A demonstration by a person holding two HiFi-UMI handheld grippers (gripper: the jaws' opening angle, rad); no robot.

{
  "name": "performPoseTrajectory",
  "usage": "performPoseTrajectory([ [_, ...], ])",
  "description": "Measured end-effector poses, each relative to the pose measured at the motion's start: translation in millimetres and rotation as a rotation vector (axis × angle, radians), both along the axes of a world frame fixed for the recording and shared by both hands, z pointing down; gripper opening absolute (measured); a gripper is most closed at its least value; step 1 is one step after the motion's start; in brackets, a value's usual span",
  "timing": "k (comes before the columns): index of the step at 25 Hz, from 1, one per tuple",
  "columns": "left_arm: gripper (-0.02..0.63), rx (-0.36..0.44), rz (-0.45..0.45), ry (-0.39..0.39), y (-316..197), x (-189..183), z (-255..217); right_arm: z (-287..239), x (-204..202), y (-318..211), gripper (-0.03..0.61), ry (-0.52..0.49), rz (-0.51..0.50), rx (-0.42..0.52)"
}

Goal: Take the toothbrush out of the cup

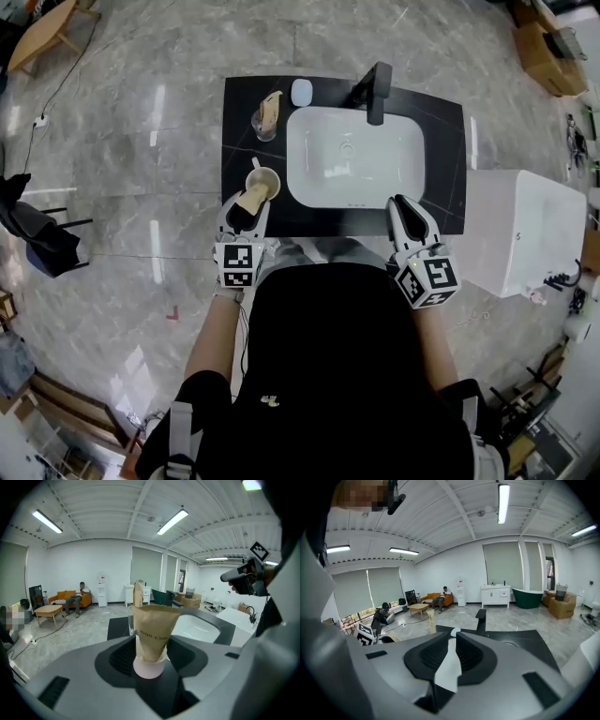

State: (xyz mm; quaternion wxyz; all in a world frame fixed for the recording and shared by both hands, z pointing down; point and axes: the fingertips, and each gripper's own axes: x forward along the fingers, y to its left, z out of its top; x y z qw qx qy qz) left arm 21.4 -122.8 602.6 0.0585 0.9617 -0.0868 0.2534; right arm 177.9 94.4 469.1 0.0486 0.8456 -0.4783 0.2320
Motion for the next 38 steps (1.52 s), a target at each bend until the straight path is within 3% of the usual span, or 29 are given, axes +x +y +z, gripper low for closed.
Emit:
performPoseTrajectory([
  [10, 0.067, 0.0, -0.026, 0.018, -13, 9, 7, 4, 1, 25, 0.066, 0.007, 0.076, -0.005],
  [28, 0.044, 0.012, -0.022, 0.044, -22, 22, -34, 4, 13, 14, 0.066, -0.014, 0.024, 0.032],
  [38, 0.043, 0.005, -0.149, 0.121, -38, 0, -108, -4, 14, -15, 0.066, -0.028, -0.075, 0.077],
])
